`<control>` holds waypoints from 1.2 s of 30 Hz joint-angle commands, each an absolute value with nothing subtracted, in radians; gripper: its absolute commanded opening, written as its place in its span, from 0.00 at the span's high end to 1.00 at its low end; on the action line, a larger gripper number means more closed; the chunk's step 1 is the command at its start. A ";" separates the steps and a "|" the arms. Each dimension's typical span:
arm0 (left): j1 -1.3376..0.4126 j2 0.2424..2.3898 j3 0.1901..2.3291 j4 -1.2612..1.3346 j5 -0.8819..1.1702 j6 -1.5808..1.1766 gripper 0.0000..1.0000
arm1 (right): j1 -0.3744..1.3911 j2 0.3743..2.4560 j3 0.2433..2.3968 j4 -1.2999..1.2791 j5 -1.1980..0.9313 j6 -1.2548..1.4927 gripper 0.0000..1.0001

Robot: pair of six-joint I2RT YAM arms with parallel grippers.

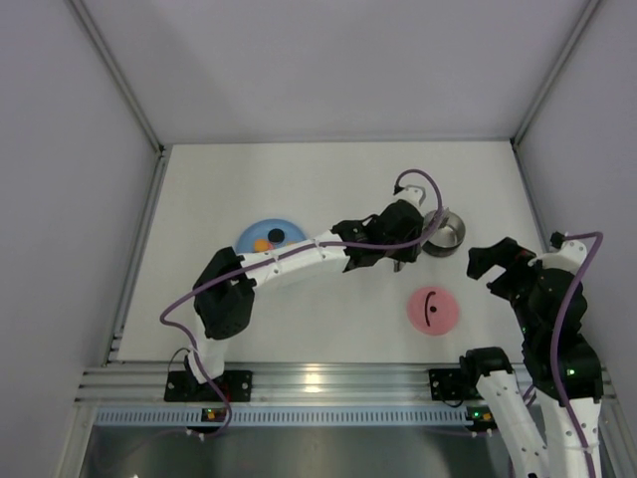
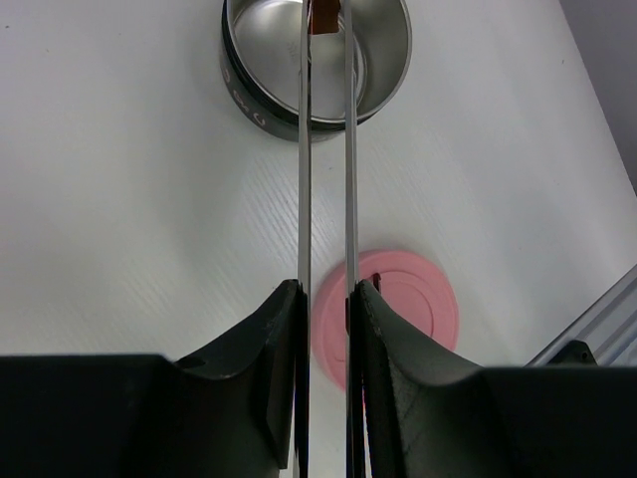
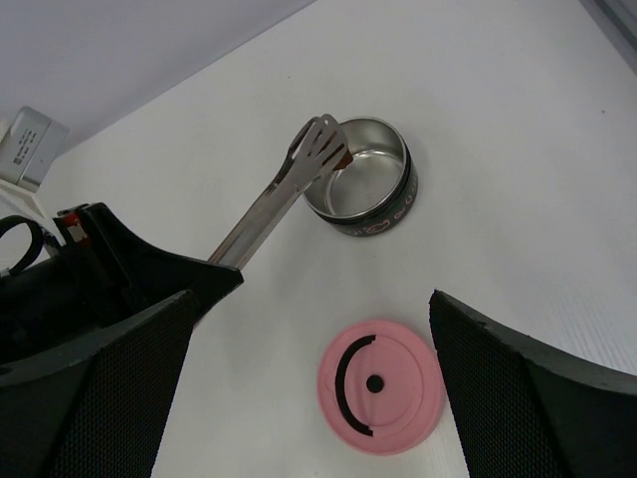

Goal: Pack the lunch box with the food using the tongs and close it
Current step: Place the fake food in the packing box.

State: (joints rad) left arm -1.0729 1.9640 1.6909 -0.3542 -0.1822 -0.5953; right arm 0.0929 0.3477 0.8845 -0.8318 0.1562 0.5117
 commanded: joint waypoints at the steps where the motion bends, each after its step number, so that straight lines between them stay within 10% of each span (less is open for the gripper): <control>1: -1.077 1.963 1.733 -0.295 -0.193 -0.583 0.86 | 0.078 0.354 0.907 -0.845 0.158 0.489 0.01; 6: -1.083 1.950 1.723 -0.298 -0.207 -0.571 0.50 | 0.078 0.362 0.894 -0.838 0.143 0.489 0.00; 9: -1.086 1.945 1.718 -0.299 -0.213 -0.561 0.46 | 0.077 0.364 0.893 -0.830 0.140 0.491 0.00; 26: -1.086 1.625 1.497 -0.304 -0.328 -0.554 0.46 | 0.078 0.399 0.897 -0.807 0.101 0.494 0.00; 36: -1.085 1.341 1.264 -0.721 -0.750 -0.790 0.45 | 0.078 0.402 0.836 -0.761 0.048 0.508 0.00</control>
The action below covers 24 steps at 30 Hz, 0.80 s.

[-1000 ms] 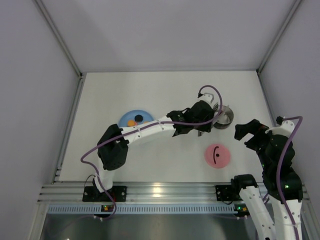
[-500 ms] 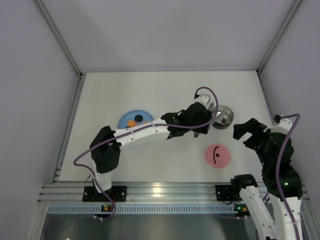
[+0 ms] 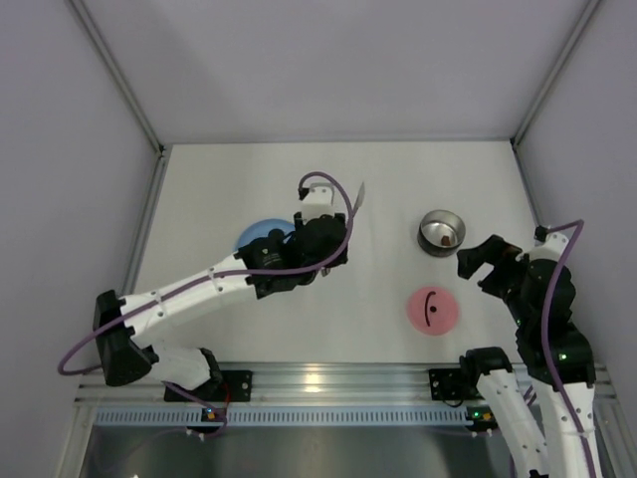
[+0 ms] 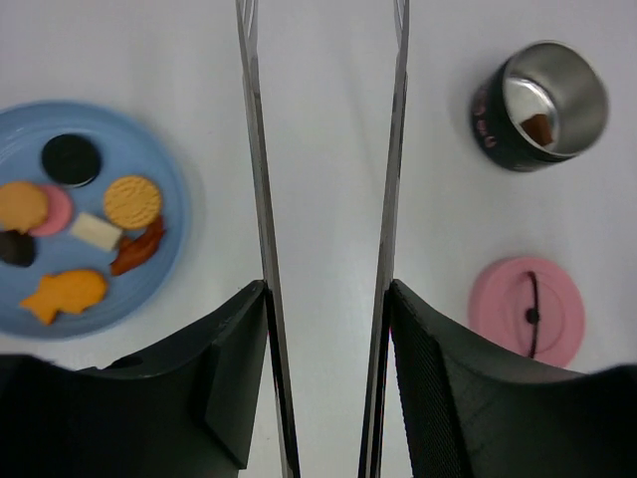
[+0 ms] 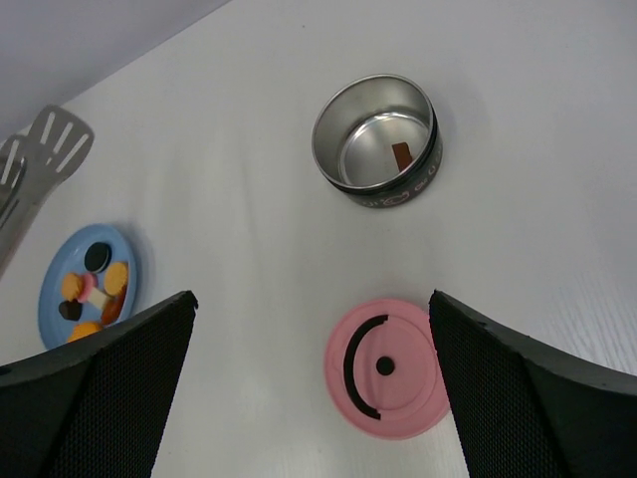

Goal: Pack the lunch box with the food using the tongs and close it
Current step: Place the fake food in the packing box, then pick up the fake food from the plate.

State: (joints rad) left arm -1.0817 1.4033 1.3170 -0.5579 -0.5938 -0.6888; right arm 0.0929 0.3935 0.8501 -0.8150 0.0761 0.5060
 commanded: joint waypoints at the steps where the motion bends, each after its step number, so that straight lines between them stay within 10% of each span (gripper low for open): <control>1: -1.086 1.326 1.244 -0.760 -0.767 -0.823 0.45 | 0.078 0.403 0.822 -0.752 0.043 0.509 0.00; 24: -0.993 1.077 0.888 -0.987 -0.824 -1.160 0.45 | 0.078 0.411 0.742 -0.698 -0.044 0.540 0.00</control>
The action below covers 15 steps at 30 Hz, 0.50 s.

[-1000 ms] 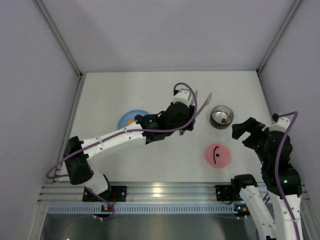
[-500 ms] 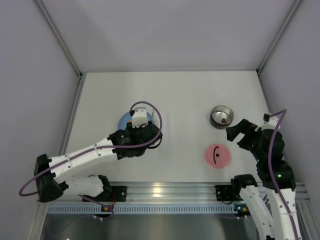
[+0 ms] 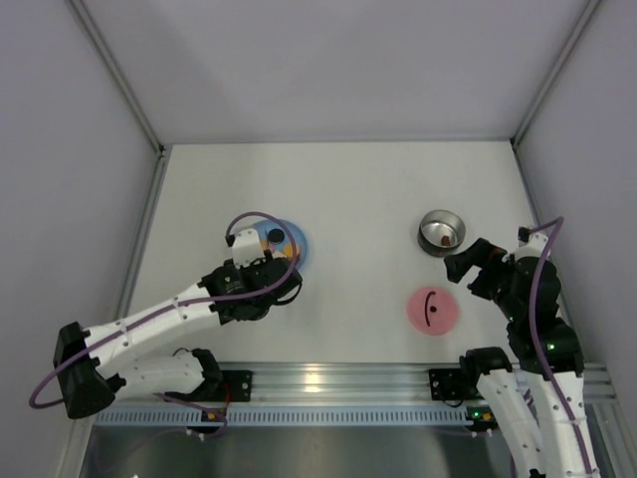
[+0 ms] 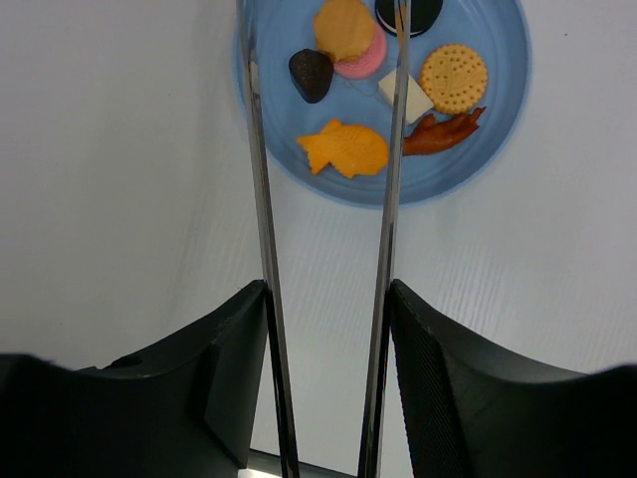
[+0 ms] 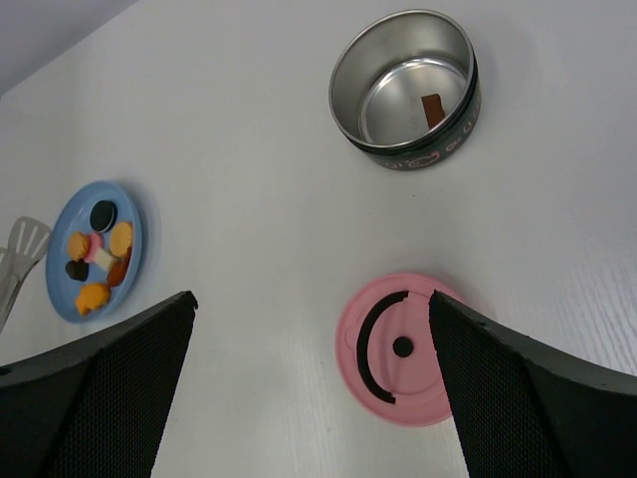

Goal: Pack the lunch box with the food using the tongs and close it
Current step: Pick up the fake food from the plate.

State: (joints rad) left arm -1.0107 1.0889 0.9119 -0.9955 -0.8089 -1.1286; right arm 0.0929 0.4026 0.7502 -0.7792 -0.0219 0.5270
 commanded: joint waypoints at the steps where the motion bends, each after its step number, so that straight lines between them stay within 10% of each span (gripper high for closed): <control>1: -0.988 1.077 0.882 -0.977 -0.812 -1.154 0.45 | 0.078 0.413 0.742 -0.698 -0.048 0.540 0.01; 15: -0.946 1.101 0.850 -0.864 -0.738 -1.055 0.47 | 0.078 0.405 0.738 -0.695 -0.043 0.538 0.01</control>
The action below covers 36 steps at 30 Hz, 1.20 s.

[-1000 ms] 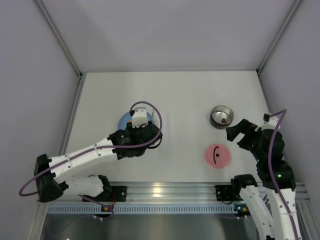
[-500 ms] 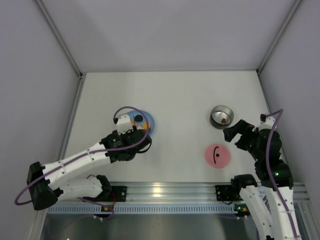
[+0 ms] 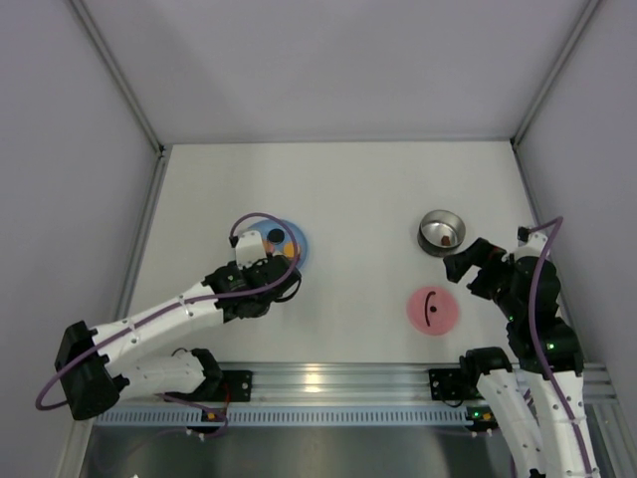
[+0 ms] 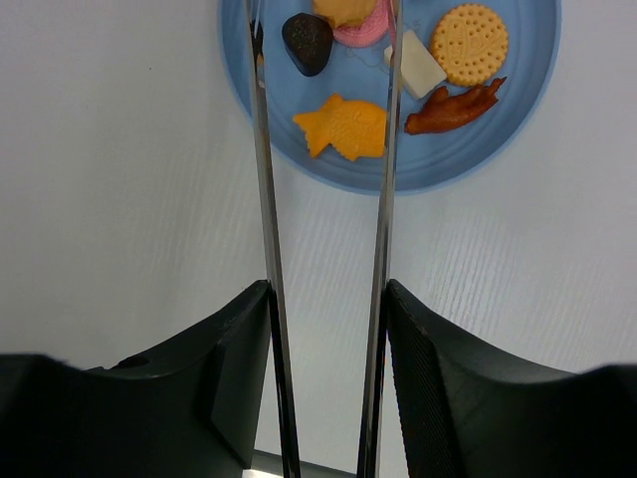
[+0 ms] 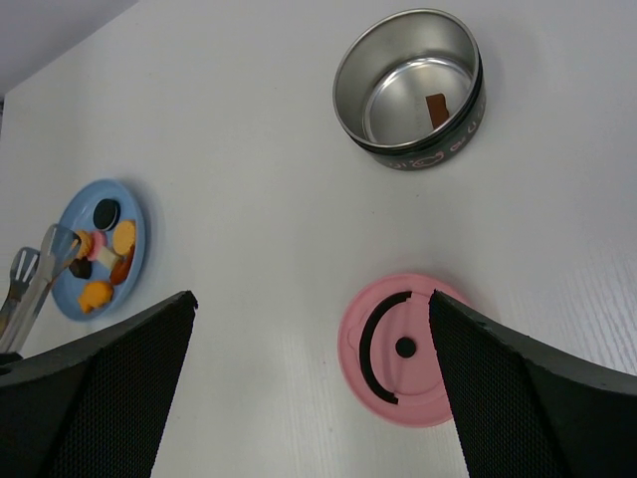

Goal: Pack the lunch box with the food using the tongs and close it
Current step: Pick up the fake food from the plate.

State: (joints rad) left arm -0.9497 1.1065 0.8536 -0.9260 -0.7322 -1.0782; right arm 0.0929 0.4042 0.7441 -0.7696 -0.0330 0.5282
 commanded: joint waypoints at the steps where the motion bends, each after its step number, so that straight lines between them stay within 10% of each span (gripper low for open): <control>1: -0.946 1.106 0.854 -0.862 -0.738 -1.052 0.47 | 0.078 0.408 0.738 -0.693 -0.043 0.538 0.00; 36: -0.831 1.149 0.841 -0.726 -0.627 -0.911 0.54 | 0.078 0.426 0.741 -0.684 -0.049 0.535 0.00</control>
